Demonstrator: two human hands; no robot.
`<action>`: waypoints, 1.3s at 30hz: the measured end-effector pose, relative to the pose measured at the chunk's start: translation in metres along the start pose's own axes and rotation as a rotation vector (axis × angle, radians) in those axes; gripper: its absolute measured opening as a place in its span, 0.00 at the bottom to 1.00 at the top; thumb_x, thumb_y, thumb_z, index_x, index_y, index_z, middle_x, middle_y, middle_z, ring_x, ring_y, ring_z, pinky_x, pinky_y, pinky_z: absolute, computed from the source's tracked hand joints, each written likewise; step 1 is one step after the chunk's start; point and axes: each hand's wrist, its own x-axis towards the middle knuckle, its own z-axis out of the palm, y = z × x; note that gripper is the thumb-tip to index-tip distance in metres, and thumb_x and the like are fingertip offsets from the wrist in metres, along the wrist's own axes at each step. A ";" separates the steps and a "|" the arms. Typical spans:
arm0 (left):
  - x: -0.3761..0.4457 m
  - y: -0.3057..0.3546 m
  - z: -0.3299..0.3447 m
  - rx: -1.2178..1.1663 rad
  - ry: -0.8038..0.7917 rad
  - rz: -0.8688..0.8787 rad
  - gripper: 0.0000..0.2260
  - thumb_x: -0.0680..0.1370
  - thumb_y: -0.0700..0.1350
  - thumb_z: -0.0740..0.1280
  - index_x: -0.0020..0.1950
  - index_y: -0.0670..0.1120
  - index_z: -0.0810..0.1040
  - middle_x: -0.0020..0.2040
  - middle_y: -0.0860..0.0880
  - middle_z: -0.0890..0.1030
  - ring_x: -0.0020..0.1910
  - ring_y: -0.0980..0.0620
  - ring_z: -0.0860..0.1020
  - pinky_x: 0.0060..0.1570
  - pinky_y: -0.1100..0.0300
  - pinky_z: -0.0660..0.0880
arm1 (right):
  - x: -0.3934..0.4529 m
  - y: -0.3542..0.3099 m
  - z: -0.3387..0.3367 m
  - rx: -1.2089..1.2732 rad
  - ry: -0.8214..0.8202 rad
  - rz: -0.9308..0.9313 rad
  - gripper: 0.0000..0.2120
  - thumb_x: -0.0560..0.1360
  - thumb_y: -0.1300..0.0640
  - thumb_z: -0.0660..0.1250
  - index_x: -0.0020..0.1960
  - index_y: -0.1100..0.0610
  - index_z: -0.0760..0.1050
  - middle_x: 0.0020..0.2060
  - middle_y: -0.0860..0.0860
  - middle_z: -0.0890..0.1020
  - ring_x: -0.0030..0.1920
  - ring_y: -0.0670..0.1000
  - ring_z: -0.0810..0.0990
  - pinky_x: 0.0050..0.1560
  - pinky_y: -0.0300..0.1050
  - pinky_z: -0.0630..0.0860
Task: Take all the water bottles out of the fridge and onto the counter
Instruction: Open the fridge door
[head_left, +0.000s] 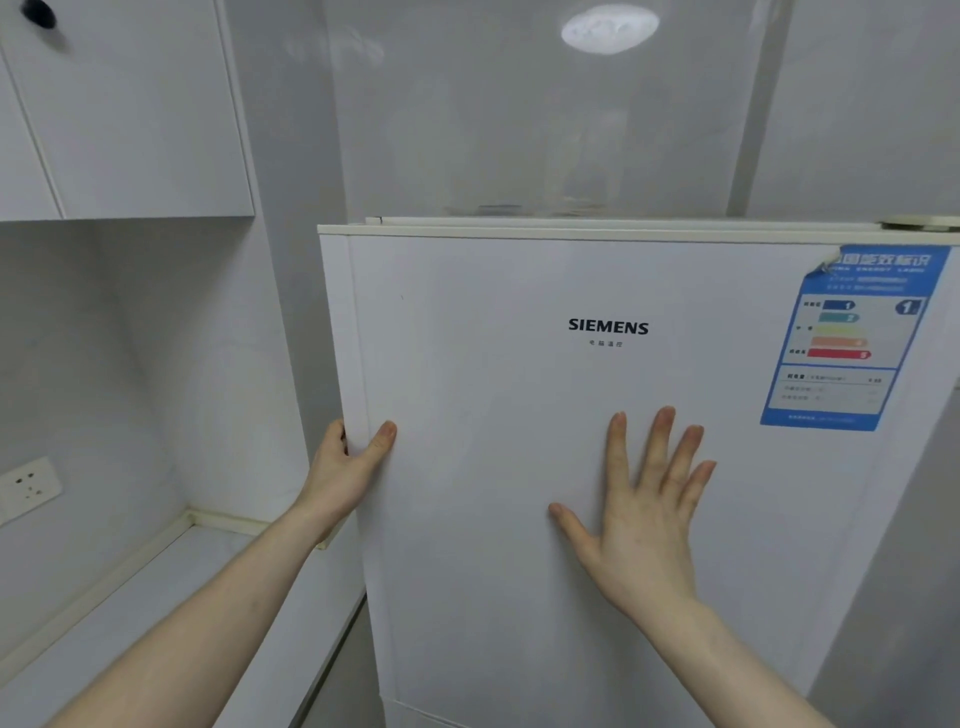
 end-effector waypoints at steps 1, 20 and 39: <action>0.000 0.000 0.000 0.004 0.001 0.000 0.22 0.78 0.58 0.72 0.65 0.47 0.73 0.57 0.55 0.81 0.54 0.59 0.81 0.46 0.64 0.75 | 0.000 0.000 0.000 -0.001 0.001 0.001 0.58 0.73 0.33 0.72 0.85 0.53 0.38 0.82 0.63 0.34 0.81 0.71 0.32 0.77 0.78 0.44; -0.051 0.000 -0.027 0.066 0.033 0.053 0.24 0.77 0.59 0.71 0.63 0.46 0.69 0.56 0.58 0.77 0.54 0.64 0.76 0.55 0.56 0.74 | -0.030 -0.030 -0.022 0.182 -0.070 0.097 0.58 0.75 0.32 0.69 0.83 0.50 0.29 0.81 0.56 0.27 0.81 0.64 0.27 0.80 0.72 0.42; -0.170 -0.008 -0.099 -0.006 -0.246 0.185 0.14 0.77 0.54 0.73 0.53 0.50 0.70 0.54 0.50 0.85 0.54 0.53 0.84 0.57 0.42 0.81 | -0.143 -0.105 -0.074 0.413 -0.145 0.102 0.48 0.78 0.46 0.74 0.86 0.46 0.44 0.84 0.44 0.38 0.85 0.49 0.40 0.82 0.51 0.50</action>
